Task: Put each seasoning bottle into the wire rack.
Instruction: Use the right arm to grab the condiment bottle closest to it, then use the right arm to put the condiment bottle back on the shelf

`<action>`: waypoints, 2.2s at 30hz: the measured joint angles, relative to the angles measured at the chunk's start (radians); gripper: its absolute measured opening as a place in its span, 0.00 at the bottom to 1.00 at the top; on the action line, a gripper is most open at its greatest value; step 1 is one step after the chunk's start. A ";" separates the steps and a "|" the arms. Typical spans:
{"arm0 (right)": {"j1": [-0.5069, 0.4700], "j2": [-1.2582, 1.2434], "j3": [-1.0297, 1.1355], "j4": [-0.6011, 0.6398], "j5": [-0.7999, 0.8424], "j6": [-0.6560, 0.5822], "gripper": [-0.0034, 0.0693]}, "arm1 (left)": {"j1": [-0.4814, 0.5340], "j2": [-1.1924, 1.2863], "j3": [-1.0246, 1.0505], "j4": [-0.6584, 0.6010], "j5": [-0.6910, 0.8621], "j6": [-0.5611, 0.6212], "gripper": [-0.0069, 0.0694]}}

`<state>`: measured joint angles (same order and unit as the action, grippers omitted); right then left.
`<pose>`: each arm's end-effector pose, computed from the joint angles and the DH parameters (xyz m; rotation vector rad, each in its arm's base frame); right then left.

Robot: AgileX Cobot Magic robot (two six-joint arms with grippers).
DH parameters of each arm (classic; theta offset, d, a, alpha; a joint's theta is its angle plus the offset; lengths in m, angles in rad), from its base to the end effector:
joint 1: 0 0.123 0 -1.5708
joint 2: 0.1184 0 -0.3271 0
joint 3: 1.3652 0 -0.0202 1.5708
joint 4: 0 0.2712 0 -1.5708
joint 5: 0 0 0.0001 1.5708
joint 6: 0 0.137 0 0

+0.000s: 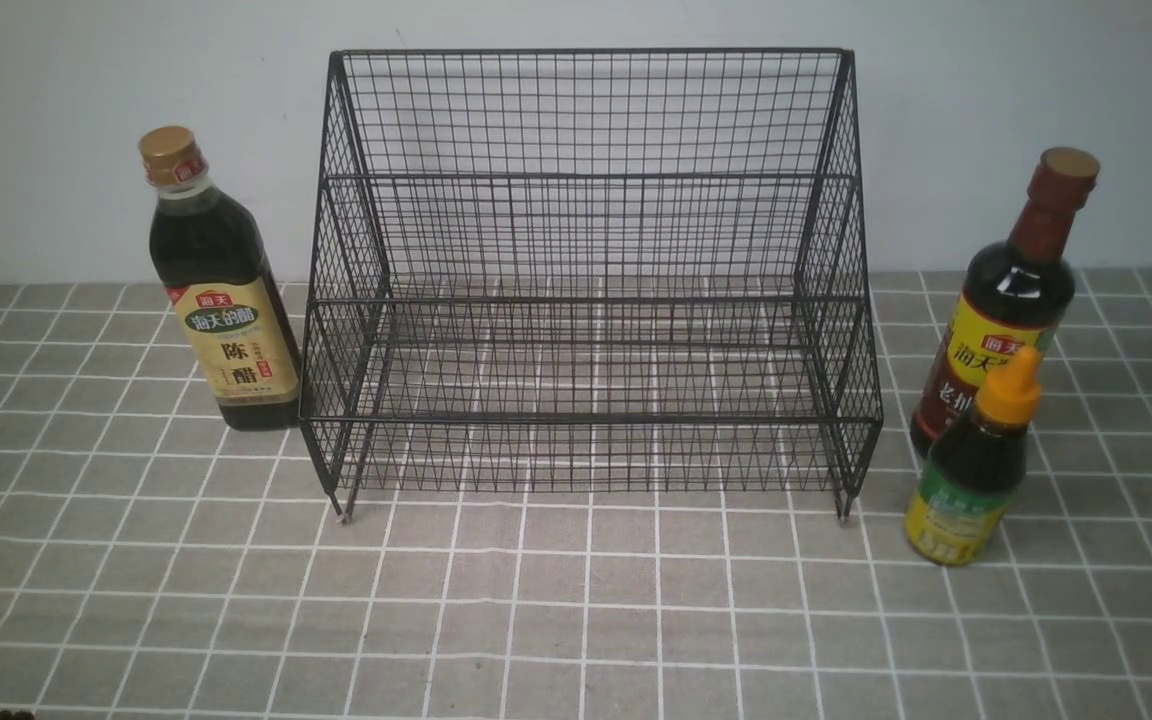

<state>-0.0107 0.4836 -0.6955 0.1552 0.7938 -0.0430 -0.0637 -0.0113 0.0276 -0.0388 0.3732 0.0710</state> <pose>0.1039 0.0140 0.3434 0.0109 2.0595 0.1481 0.0743 -0.0067 0.1565 0.1020 1.8702 -0.0331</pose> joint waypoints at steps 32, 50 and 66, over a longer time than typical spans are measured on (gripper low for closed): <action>0.161 1.004 -0.347 -0.012 -0.115 -0.102 0.66 | 0.000 0.000 0.000 0.000 0.000 0.000 0.08; 0.163 0.837 -0.346 -0.010 0.077 -0.169 0.46 | 0.000 0.000 0.000 0.000 0.000 0.000 0.08; 0.306 0.744 -0.560 0.230 0.141 -0.409 0.46 | 0.000 0.000 0.000 0.000 0.000 0.000 0.08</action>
<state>0.2958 1.2271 -1.2557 0.3857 0.9350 -0.4520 -0.0637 -0.0113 0.0276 -0.0388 0.3732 0.0710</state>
